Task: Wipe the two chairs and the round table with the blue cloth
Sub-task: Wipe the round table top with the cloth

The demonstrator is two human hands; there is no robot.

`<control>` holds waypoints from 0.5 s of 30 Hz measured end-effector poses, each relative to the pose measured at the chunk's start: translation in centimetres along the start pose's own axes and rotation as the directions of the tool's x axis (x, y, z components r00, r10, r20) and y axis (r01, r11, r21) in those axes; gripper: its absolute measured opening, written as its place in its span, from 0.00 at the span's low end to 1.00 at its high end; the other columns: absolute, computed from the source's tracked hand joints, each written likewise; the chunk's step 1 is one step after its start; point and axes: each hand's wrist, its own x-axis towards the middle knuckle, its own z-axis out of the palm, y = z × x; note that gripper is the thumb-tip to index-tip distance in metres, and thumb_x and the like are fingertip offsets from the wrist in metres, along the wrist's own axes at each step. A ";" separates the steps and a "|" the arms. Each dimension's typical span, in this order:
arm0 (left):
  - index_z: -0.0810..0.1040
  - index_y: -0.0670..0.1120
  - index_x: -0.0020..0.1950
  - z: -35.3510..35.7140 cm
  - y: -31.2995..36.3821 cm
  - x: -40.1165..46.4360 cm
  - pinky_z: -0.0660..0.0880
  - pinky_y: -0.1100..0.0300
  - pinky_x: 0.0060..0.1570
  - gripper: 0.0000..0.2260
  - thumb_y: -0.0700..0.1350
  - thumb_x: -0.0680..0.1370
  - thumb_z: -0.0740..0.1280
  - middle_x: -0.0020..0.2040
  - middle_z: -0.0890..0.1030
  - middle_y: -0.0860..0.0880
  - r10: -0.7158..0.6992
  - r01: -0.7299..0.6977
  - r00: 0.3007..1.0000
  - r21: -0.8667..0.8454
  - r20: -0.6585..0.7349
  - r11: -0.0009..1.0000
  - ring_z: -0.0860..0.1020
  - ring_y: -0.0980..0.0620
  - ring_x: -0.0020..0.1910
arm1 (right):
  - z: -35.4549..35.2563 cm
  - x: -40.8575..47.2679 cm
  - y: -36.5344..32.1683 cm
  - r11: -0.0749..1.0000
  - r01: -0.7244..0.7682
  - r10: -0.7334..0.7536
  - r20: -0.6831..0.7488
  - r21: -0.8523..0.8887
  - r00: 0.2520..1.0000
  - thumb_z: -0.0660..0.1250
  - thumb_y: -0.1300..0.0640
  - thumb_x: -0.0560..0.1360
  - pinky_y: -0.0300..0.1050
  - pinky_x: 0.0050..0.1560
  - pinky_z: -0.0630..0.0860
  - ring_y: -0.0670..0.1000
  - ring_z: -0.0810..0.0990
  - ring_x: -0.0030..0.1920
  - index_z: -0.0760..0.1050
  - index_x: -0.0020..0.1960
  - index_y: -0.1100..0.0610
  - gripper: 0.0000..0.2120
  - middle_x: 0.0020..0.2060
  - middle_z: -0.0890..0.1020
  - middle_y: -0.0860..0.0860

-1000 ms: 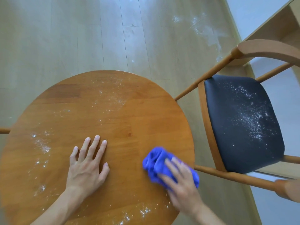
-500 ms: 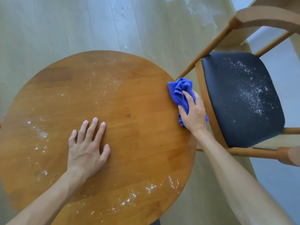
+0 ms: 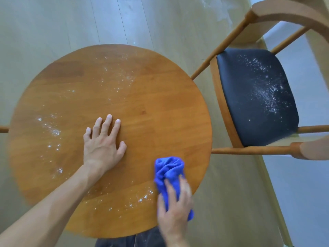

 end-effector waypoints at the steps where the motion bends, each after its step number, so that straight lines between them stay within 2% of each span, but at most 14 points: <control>1: 0.56 0.53 0.79 0.1 0.0 0.0 0.51 0.44 0.73 0.31 0.59 0.77 0.58 0.79 0.52 0.49 -0.005 0.005 1.000 0.002 -0.004 1.000 0.49 0.46 0.78 | 1.2 -2.0 -2.5 0.998 0.052 -0.052 0.014 0.023 0.999 0.62 0.47 0.75 0.58 0.59 0.73 0.60 0.72 0.66 0.78 0.62 0.48 0.17 0.67 0.73 0.57; 3: 0.57 0.53 0.78 0.1 0.0 0.1 0.51 0.45 0.72 0.31 0.59 0.77 0.59 0.79 0.53 0.50 -0.009 0.009 1.000 -0.006 -0.015 1.000 0.49 0.47 0.77 | 3.4 -4.8 -6.8 0.977 0.209 -0.212 0.121 0.041 0.970 0.60 0.43 0.75 0.52 0.58 0.73 0.57 0.74 0.65 0.78 0.58 0.42 0.15 0.65 0.76 0.55; 5: 0.57 0.54 0.78 -0.1 -0.2 0.2 0.52 0.45 0.72 0.31 0.59 0.77 0.59 0.79 0.53 0.50 0.000 0.000 1.000 -0.008 -0.012 1.000 0.49 0.47 0.77 | 4.7 -5.2 -8.7 0.941 0.335 -0.337 0.215 0.049 0.917 0.61 0.44 0.75 0.49 0.56 0.75 0.53 0.78 0.63 0.80 0.53 0.39 0.11 0.62 0.80 0.51; 8: 0.56 0.55 0.78 -0.7 -0.4 0.4 0.55 0.46 0.72 0.31 0.60 0.77 0.60 0.79 0.53 0.51 0.010 -0.010 1.000 0.007 0.005 1.000 0.50 0.47 0.77 | 4.2 -3.0 -7.3 0.843 0.533 -0.537 0.148 0.066 0.831 0.66 0.47 0.75 0.49 0.55 0.77 0.52 0.79 0.62 0.81 0.52 0.39 0.08 0.61 0.80 0.50; 10: 0.57 0.55 0.78 -1.3 -0.4 0.5 0.58 0.46 0.70 0.31 0.60 0.77 0.61 0.79 0.53 0.52 0.017 -0.018 1.000 0.017 0.025 1.000 0.50 0.47 0.76 | 2.5 -0.2 -3.7 0.767 0.637 -0.639 0.181 0.078 0.747 0.63 0.53 0.77 0.52 0.55 0.77 0.55 0.78 0.63 0.81 0.55 0.42 0.12 0.63 0.78 0.52; 11: 0.56 0.55 0.78 -1.5 -0.4 0.6 0.60 0.46 0.69 0.31 0.60 0.77 0.61 0.79 0.53 0.52 0.022 -0.023 0.999 0.025 0.039 0.999 0.51 0.47 0.76 | 1.5 1.8 -1.7 0.768 0.638 -0.635 0.189 0.055 0.749 0.64 0.55 0.77 0.53 0.55 0.77 0.57 0.77 0.63 0.81 0.56 0.44 0.12 0.64 0.78 0.54; 12: 0.56 0.56 0.78 -1.8 -0.4 0.7 0.61 0.47 0.69 0.31 0.61 0.77 0.61 0.78 0.53 0.52 0.023 -0.024 0.998 0.031 0.052 0.999 0.51 0.47 0.76 | 0.7 4.1 0.2 0.798 0.603 -0.594 0.175 0.009 0.785 0.66 0.56 0.76 0.55 0.56 0.76 0.59 0.77 0.63 0.81 0.58 0.47 0.12 0.64 0.77 0.56; 15: 0.56 0.56 0.77 -2.3 -0.4 0.9 0.63 0.48 0.67 0.31 0.61 0.77 0.62 0.78 0.53 0.52 0.025 -0.027 0.997 0.030 0.079 0.999 0.52 0.48 0.75 | -1.6 11.2 5.0 0.935 0.307 -0.307 0.028 -0.177 0.951 0.70 0.61 0.72 0.60 0.57 0.75 0.65 0.75 0.63 0.79 0.63 0.56 0.19 0.66 0.74 0.62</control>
